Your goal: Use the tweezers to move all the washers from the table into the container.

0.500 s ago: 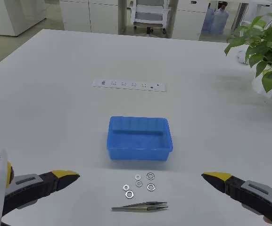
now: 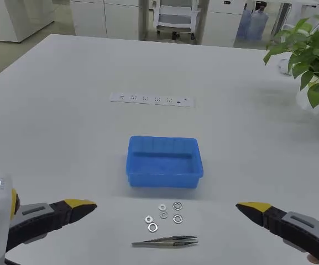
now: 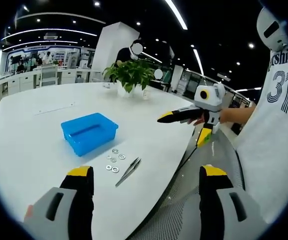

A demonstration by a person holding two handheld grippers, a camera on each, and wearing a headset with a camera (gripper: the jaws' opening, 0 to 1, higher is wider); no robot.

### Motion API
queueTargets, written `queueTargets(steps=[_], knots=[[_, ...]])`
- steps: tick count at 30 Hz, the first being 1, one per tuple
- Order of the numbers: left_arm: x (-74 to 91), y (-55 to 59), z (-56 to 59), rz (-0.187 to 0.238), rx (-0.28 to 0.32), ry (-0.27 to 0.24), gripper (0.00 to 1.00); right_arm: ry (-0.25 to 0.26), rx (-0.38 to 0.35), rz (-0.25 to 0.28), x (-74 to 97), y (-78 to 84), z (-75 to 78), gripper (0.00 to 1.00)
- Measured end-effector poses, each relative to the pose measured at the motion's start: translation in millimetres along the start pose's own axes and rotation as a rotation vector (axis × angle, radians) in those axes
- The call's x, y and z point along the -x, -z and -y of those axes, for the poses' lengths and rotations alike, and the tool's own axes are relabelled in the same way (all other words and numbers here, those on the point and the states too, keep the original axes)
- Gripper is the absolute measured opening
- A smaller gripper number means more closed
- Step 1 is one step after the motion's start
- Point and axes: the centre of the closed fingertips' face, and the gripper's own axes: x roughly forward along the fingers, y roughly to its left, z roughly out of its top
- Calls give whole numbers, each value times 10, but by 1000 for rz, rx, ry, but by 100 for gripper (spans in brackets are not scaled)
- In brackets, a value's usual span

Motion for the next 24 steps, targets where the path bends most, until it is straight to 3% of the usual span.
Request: queueTargets(steps=[24], knots=[[9,10,-23,-5,7,-1,90,-2,-5,-17,-11,43,-12,86]])
